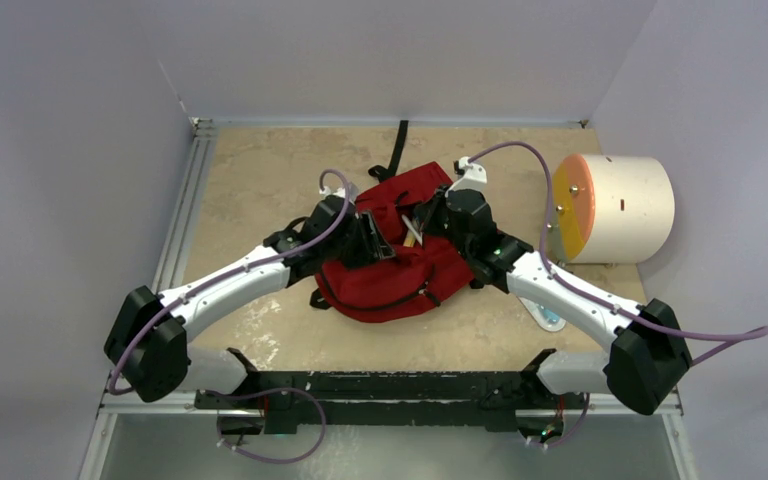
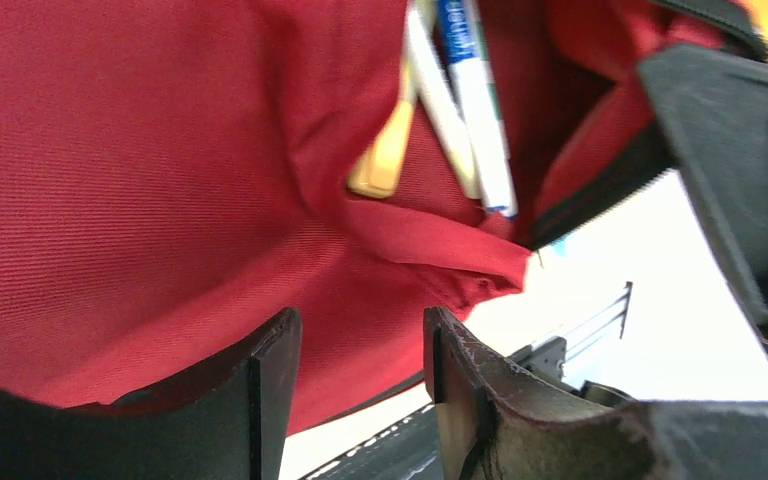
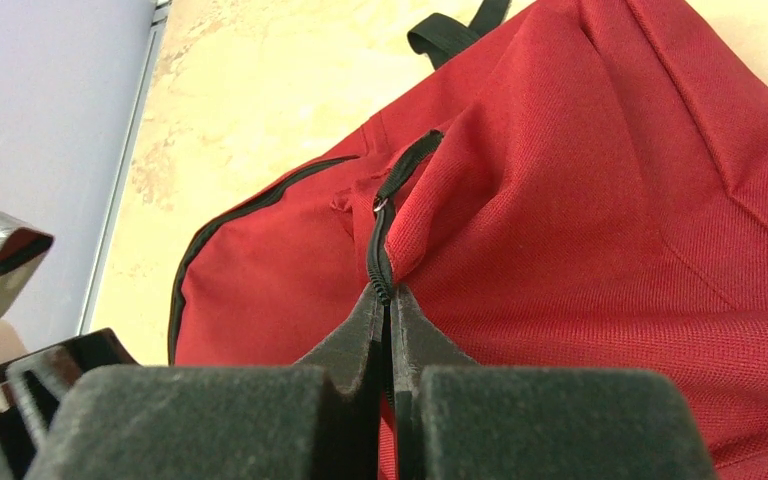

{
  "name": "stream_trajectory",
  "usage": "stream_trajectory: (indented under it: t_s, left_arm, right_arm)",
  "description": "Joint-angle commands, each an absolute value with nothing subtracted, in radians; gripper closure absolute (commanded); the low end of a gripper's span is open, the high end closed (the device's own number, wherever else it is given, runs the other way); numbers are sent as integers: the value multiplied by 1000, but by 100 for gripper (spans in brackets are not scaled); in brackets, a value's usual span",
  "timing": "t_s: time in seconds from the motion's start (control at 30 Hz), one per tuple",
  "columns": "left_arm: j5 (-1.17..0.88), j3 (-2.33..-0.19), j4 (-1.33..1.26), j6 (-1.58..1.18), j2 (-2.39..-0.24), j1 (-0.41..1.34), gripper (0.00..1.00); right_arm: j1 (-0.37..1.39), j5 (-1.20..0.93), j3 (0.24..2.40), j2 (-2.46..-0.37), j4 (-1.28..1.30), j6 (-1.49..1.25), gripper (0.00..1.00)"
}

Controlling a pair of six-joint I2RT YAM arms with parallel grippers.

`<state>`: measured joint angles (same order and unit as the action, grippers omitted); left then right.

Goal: Pack the student bag
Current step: Adjust the student bag at the center of the board.

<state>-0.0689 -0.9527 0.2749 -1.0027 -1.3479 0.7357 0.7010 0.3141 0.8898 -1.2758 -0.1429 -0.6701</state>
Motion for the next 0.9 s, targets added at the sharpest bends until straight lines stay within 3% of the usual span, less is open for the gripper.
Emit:
stream_trajectory:
  t_s: [0.0, 0.4, 0.73, 0.87]
  left_arm:
    - [-78, -919, 259, -999, -1353, 698, 52]
    - [-194, -894, 53, -1019, -1388, 617, 52]
    - [-234, -989, 89, -976, -1565, 615, 54]
    - [-205, -985, 91, -970, -1570, 617, 68]
  right_arm:
    - [704, 290, 888, -1238, -252, -691, 100]
    - [704, 268, 866, -1225, -241, -707, 100]
    - [705, 267, 870, -1224, -229, -708, 100]
    - [704, 264, 868, -1220, -229, -707, 100]
